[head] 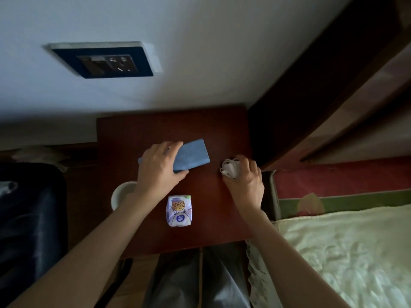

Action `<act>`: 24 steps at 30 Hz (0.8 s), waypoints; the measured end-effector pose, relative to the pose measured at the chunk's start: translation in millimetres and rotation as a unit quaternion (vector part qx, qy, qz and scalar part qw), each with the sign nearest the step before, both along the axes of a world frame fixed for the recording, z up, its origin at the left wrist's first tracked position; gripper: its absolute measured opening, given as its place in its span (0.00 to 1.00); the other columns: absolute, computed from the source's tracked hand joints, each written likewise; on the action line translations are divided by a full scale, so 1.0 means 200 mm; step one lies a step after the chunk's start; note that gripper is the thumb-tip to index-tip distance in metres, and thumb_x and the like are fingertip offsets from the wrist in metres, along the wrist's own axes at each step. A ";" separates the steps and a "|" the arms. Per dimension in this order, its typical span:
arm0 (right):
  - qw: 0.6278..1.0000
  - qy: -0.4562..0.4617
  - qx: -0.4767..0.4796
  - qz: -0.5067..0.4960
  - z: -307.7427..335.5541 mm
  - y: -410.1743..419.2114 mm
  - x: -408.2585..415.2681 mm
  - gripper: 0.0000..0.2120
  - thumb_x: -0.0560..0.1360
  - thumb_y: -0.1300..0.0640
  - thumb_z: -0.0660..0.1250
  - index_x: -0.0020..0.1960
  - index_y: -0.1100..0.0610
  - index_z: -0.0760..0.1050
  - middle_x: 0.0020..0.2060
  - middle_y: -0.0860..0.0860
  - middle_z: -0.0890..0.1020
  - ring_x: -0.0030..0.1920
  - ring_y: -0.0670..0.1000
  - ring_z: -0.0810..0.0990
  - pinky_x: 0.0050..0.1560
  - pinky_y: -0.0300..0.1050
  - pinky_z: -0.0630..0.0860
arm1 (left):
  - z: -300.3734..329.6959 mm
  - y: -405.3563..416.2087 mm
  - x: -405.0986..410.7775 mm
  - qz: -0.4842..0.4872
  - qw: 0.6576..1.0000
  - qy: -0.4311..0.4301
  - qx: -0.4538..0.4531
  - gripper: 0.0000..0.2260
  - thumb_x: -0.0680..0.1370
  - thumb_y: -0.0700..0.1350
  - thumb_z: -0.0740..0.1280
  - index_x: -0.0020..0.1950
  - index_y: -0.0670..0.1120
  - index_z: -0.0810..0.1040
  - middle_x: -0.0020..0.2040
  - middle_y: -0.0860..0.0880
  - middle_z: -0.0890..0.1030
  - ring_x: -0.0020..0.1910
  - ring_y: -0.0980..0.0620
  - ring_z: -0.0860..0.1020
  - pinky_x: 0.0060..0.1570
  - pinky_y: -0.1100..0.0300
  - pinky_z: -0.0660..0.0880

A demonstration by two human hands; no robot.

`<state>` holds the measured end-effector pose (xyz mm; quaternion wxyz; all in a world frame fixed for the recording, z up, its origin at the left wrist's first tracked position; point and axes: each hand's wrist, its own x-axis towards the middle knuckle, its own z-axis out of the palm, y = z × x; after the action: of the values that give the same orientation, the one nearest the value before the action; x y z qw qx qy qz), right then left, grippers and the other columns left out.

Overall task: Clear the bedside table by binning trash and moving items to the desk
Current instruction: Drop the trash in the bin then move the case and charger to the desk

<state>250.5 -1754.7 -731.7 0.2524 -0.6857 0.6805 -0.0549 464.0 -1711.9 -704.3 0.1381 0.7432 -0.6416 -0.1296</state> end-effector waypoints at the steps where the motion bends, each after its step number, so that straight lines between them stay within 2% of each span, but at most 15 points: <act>1: 1.000 -0.009 -0.006 0.002 -0.01 0.00 -0.01 0.29 0.66 0.49 0.74 0.65 0.54 0.71 0.56 0.55 0.77 0.57 0.59 0.75 0.41 0.51 0.76 | 0.01 0.01 0.00 0.006 1.000 0.001 -0.003 0.32 0.58 0.48 0.81 0.59 0.41 0.76 0.49 0.41 0.81 0.44 0.39 0.79 0.43 0.47 0.75; 6: 0.997 -0.062 -0.014 0.039 0.01 -0.01 -0.04 0.27 0.63 0.51 0.77 0.60 0.54 0.75 0.53 0.55 0.78 0.51 0.58 0.77 0.41 0.49 0.75 | 0.10 0.04 0.00 0.036 0.999 0.015 -0.025 0.32 0.60 0.48 0.80 0.61 0.40 0.75 0.51 0.41 0.80 0.46 0.39 0.78 0.45 0.46 0.76; 10: 0.988 -0.139 -0.024 0.064 0.16 -0.01 -0.05 0.26 0.63 0.51 0.78 0.59 0.54 0.76 0.52 0.51 0.79 0.49 0.53 0.79 0.42 0.47 0.77 | 0.25 0.03 -0.02 0.063 0.996 0.015 -0.055 0.31 0.61 0.48 0.79 0.60 0.40 0.76 0.52 0.42 0.81 0.46 0.40 0.78 0.45 0.47 0.75; 13: 0.980 -0.186 -0.010 0.074 0.35 -0.02 -0.05 0.26 0.63 0.51 0.78 0.59 0.51 0.76 0.51 0.47 0.79 0.47 0.46 0.79 0.43 0.31 0.72 | 0.41 0.03 -0.04 0.080 0.994 0.014 -0.070 0.30 0.61 0.48 0.79 0.61 0.41 0.76 0.53 0.43 0.81 0.48 0.40 0.78 0.47 0.48 0.75; 15: 0.973 -0.212 0.000 0.092 0.51 -0.02 -0.07 0.25 0.63 0.51 0.78 0.58 0.50 0.76 0.51 0.45 0.79 0.46 0.42 0.78 0.43 0.26 0.70 | 0.55 0.06 -0.06 0.093 0.993 0.011 -0.075 0.30 0.62 0.48 0.78 0.61 0.42 0.75 0.54 0.43 0.80 0.49 0.40 0.78 0.47 0.48 0.75; 21: 0.947 -0.268 0.007 0.178 1.01 0.01 -0.11 0.25 0.63 0.52 0.79 0.57 0.48 0.76 0.49 0.43 0.80 0.48 0.37 0.78 0.47 0.25 0.71 | 0.97 0.29 -0.16 0.170 0.982 0.009 -0.081 0.31 0.64 0.49 0.78 0.63 0.41 0.74 0.55 0.42 0.79 0.52 0.42 0.76 0.49 0.48 0.76; 24: 0.931 -0.290 0.027 0.220 1.24 0.07 -0.11 0.25 0.63 0.52 0.80 0.57 0.48 0.76 0.50 0.42 0.81 0.48 0.40 0.80 0.48 0.29 0.73 | 1.16 0.48 -0.23 0.228 0.971 0.015 -0.070 0.32 0.64 0.50 0.78 0.63 0.42 0.73 0.57 0.43 0.79 0.54 0.43 0.76 0.49 0.48 0.77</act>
<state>227.7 -1741.0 -484.3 0.4631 -0.7654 0.4109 -0.1758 417.7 -1615.0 -473.2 0.2253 0.8562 -0.4611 -0.0602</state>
